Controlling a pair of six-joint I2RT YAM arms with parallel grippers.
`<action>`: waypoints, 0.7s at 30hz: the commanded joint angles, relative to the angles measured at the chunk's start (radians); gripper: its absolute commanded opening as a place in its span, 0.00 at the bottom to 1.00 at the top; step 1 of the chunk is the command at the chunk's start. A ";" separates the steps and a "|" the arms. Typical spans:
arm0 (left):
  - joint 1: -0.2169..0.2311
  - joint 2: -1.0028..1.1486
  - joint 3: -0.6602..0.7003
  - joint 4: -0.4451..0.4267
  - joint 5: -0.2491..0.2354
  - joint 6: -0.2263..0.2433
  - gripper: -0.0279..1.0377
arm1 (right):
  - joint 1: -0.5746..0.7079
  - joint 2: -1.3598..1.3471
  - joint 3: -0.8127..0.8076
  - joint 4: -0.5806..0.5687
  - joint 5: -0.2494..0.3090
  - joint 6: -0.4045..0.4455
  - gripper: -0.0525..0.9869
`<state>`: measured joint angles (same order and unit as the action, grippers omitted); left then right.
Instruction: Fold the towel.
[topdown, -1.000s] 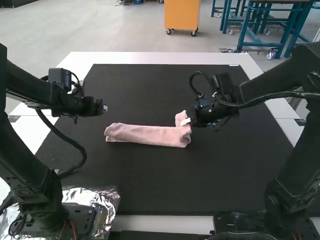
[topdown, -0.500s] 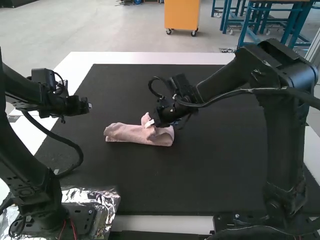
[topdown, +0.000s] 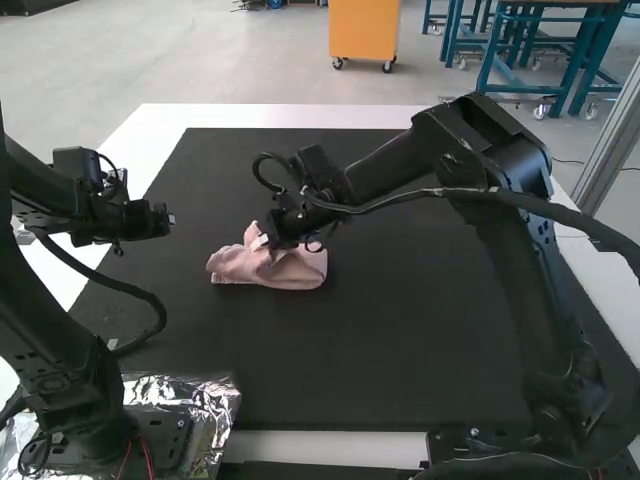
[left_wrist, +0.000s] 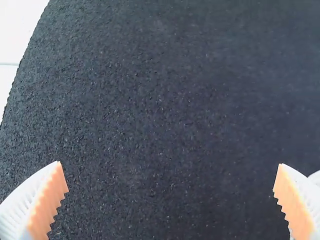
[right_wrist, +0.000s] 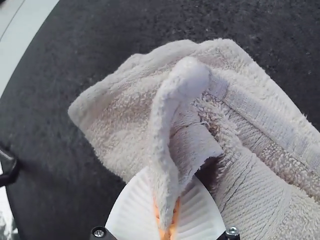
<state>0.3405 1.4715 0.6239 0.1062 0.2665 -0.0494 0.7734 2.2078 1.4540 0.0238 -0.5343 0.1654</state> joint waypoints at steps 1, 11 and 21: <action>0.009 -0.020 0.000 0.012 0.022 0.013 0.94 | 0.032 0.018 0.060 0.001 -0.003 0.006 0.03; 0.005 -0.020 -0.012 0.023 0.025 0.011 0.94 | 0.064 0.030 0.152 -0.021 -0.021 0.029 0.70; 0.003 -0.023 -0.009 0.009 0.027 0.011 0.94 | 0.053 -0.149 0.126 -0.061 -0.053 0.020 0.84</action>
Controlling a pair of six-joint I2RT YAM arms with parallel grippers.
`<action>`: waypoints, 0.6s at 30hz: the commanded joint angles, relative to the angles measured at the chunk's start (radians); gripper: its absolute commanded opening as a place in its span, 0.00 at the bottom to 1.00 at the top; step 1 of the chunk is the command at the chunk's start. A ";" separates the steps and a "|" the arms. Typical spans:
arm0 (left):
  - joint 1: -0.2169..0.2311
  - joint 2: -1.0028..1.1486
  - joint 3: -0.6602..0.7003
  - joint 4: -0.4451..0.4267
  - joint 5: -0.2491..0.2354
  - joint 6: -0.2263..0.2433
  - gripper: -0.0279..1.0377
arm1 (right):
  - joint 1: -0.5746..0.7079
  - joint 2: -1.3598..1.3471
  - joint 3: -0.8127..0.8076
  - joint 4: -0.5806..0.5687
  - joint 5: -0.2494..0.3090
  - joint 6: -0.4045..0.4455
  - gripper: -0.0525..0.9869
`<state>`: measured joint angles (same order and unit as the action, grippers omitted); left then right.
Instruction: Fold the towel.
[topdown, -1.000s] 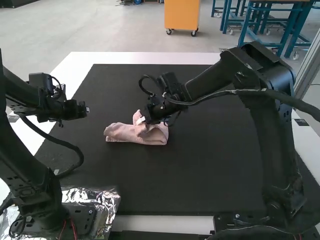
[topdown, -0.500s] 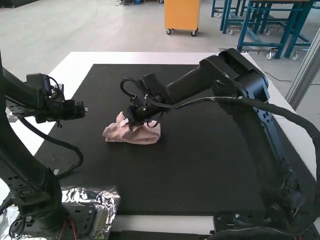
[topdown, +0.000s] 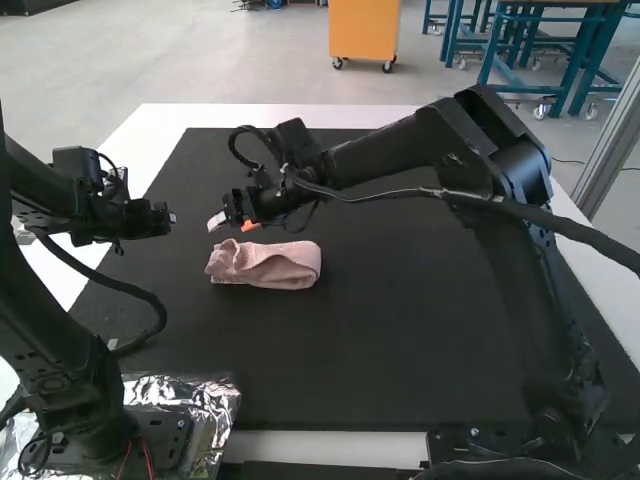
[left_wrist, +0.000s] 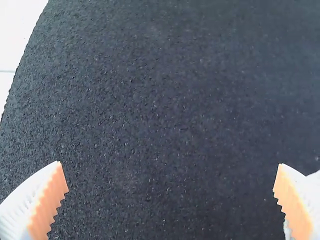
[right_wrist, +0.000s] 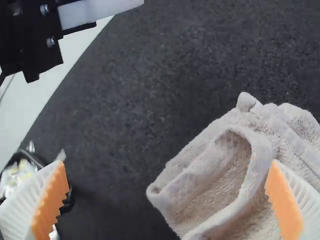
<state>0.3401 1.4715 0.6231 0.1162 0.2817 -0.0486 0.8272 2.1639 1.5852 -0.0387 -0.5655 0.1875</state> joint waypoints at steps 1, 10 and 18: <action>0.002 -0.027 -0.008 -0.003 0.011 0.010 0.93 | -0.007 -0.118 -0.025 0.002 -0.022 -0.005 0.69; 0.002 -0.059 -0.008 -0.003 0.010 0.006 0.93 | -0.045 -0.162 -0.245 0.186 -0.040 -0.008 0.03; 0.002 -0.074 -0.010 -0.007 0.011 0.001 0.93 | -0.054 -0.093 -0.347 0.375 -0.040 0.023 0.03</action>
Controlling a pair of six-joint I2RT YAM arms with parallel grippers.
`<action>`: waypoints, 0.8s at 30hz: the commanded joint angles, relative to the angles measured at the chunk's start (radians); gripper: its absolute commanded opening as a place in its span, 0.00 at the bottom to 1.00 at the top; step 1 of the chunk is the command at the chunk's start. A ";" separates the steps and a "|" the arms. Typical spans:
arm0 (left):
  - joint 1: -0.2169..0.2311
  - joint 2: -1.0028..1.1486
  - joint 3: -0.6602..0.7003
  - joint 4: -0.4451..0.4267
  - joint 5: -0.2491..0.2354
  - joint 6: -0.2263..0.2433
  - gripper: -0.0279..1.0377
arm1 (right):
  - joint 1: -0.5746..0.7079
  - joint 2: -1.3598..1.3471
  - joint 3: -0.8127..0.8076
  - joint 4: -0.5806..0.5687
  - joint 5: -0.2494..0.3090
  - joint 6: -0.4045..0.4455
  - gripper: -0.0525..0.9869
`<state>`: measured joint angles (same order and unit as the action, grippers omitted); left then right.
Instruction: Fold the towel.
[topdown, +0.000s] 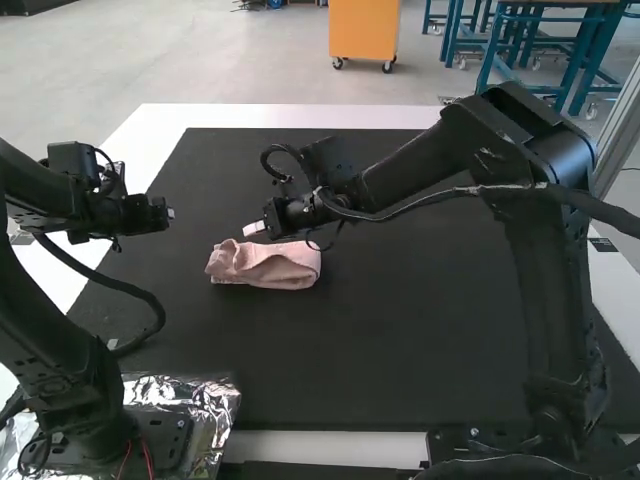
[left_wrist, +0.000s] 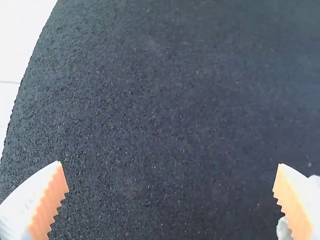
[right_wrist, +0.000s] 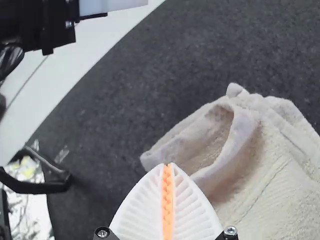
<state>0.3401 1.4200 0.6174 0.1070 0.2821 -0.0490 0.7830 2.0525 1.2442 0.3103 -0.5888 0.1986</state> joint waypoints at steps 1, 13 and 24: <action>0.002 -0.023 -0.004 0.000 0.012 0.000 0.93 | -0.011 0.031 -0.009 0.039 -0.020 0.012 0.03; 0.002 -0.023 -0.004 0.002 0.031 -0.005 0.93 | -0.005 0.189 0.031 0.296 -0.046 0.140 0.03; 0.002 -0.027 0.001 0.000 0.045 -0.011 0.93 | 0.012 0.314 0.124 0.306 -0.034 0.150 0.03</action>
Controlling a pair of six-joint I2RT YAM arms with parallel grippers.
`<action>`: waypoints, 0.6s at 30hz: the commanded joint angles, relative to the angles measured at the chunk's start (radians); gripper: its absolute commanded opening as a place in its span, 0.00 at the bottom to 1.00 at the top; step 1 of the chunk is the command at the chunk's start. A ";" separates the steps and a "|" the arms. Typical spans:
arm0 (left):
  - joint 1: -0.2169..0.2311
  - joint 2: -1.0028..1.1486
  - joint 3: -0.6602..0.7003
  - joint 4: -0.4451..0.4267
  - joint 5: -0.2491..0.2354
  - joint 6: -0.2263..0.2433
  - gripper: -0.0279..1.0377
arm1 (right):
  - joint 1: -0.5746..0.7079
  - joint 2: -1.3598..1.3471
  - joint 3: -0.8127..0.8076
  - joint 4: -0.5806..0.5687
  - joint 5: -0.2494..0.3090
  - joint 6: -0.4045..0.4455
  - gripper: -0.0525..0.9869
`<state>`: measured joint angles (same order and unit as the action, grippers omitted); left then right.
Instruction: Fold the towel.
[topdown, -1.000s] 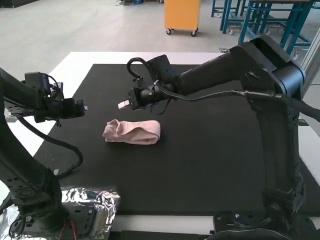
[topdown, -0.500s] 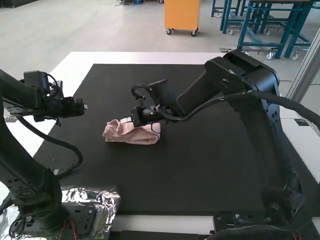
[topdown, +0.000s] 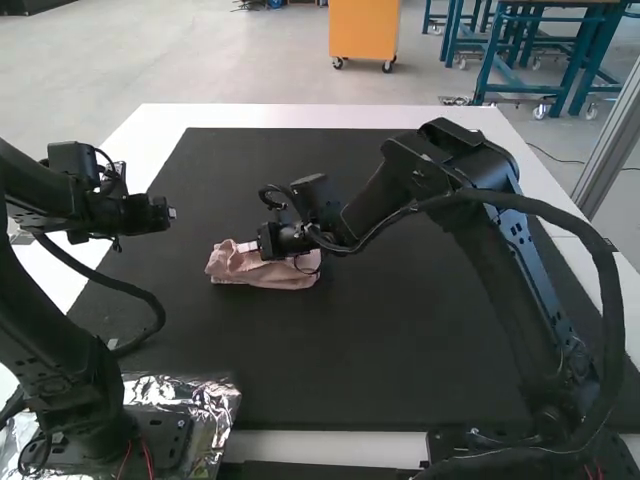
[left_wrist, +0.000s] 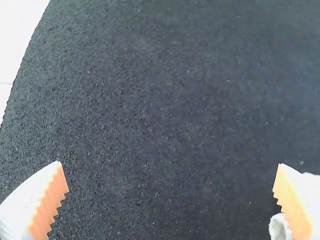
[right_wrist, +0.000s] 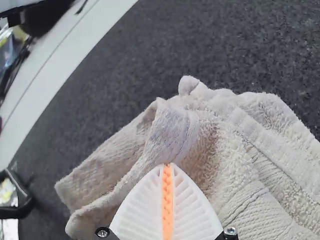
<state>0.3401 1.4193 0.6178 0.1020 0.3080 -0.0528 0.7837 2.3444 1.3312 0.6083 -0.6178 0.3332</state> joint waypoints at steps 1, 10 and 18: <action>0.002 -0.031 0.003 0.005 0.019 -0.007 0.93 | 0.014 0.036 0.046 0.008 -0.002 0.013 0.03; 0.002 -0.069 0.025 -0.012 0.019 -0.007 0.93 | 0.057 0.095 0.100 0.007 0.059 0.009 0.03; 0.002 -0.120 0.054 -0.042 0.026 -0.009 0.93 | 0.006 -0.039 0.095 -0.033 0.055 0.017 0.03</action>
<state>0.3405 1.3338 0.6212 0.0639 0.3153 -0.0540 0.8165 2.4180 1.4117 0.5774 -0.5701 0.3412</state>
